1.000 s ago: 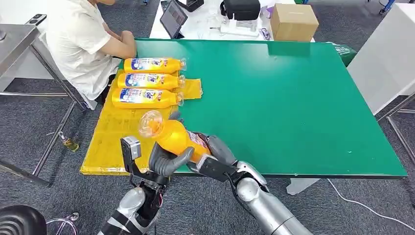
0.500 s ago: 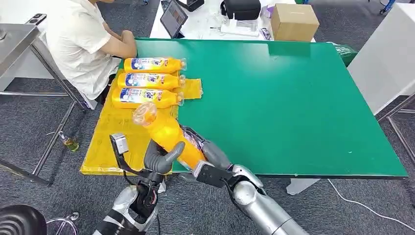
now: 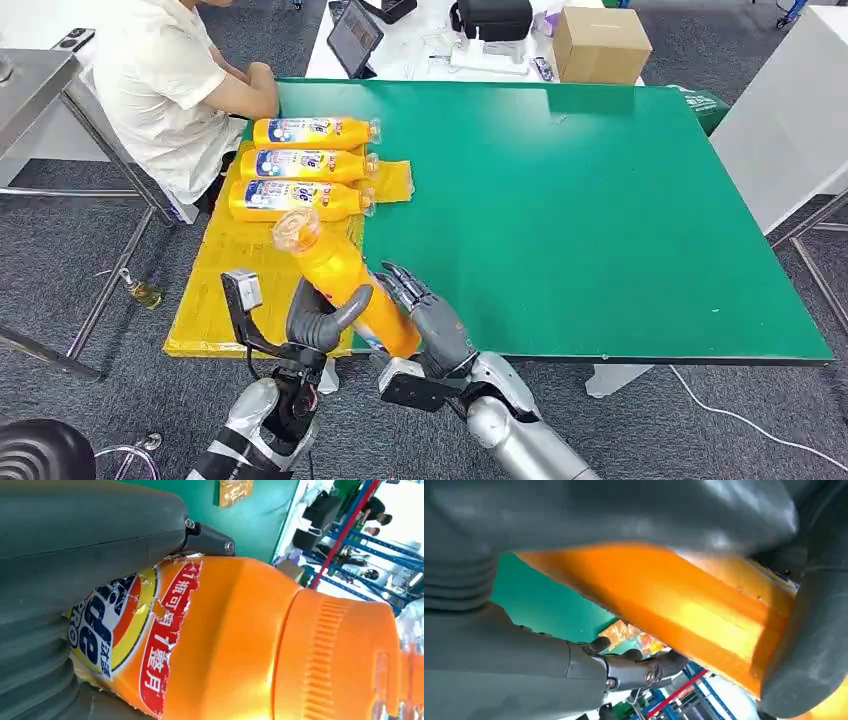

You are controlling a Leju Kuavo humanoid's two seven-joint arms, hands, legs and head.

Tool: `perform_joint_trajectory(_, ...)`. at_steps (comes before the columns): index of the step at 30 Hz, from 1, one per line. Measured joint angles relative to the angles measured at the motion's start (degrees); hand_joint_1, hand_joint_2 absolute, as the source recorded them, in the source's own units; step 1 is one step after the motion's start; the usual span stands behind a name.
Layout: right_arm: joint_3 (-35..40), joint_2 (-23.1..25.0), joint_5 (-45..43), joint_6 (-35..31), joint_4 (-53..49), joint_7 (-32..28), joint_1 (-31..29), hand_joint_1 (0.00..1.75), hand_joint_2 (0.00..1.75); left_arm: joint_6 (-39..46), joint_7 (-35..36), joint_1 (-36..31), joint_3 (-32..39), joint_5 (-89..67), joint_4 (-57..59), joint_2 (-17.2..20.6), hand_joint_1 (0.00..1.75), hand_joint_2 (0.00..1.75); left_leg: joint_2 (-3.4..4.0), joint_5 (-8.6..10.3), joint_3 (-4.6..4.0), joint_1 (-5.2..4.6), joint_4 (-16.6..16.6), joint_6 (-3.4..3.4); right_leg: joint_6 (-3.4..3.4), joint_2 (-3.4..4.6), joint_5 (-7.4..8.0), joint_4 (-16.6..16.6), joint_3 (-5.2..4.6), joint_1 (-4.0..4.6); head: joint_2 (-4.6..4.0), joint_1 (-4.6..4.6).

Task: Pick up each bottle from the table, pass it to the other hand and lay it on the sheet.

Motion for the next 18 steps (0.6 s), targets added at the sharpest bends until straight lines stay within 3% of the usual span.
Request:
perform_joint_trajectory(6,-0.1,0.1,14.8,-17.0,-1.2,3.9,1.5,0.00,0.00,13.7,-2.6,-1.8,1.2,-26.3,2.0,2.1,1.71,1.75,0.00,0.00,0.00,0.00,0.0,0.00,0.00,0.00,0.00,0.0,-0.01,0.00,0.00,-0.02)
perform_joint_trajectory(8,-1.4,0.2,21.2,-19.2,-2.5,4.5,2.4,0.00,0.00,13.9,-1.8,-2.1,1.8,-33.0,2.3,2.7,1.41,1.75,0.00,0.01,0.00,0.01,0.0,0.00,0.00,0.00,0.00,0.0,0.00,0.00,0.00,0.02)
perform_joint_trajectory(9,-2.9,0.7,23.5,-19.3,-3.1,4.3,3.2,0.00,0.00,13.6,-1.0,-2.3,2.5,-36.4,2.3,3.1,1.38,1.75,0.00,0.01,-0.01,0.01,0.0,0.00,0.00,0.01,0.00,0.0,-0.01,0.00,0.00,0.00)
perform_joint_trajectory(11,-6.0,1.7,26.9,-19.4,-4.6,1.8,4.5,0.00,0.00,13.3,0.2,-2.6,3.2,-41.7,2.4,3.6,1.40,1.75,0.00,0.00,-0.01,0.01,0.0,0.00,0.00,0.01,0.00,0.0,-0.03,0.00,0.00,-0.02)
perform_joint_trajectory(13,-9.1,2.6,26.9,-19.4,-5.8,-0.6,5.6,0.00,0.00,13.9,2.0,-3.4,3.9,-48.6,2.6,4.4,1.75,1.75,0.00,0.00,-0.02,0.01,0.0,0.00,0.00,0.00,0.00,0.0,-0.03,0.00,0.00,0.00)
perform_joint_trajectory(18,-12.9,3.9,25.4,-19.4,-7.8,-2.3,6.6,0.00,0.00,9.9,5.7,-7.4,4.0,-61.2,5.5,7.0,1.75,1.75,0.00,0.05,-0.01,0.01,0.0,-0.04,-0.02,0.01,0.01,0.0,-0.04,0.00,0.00,0.00)
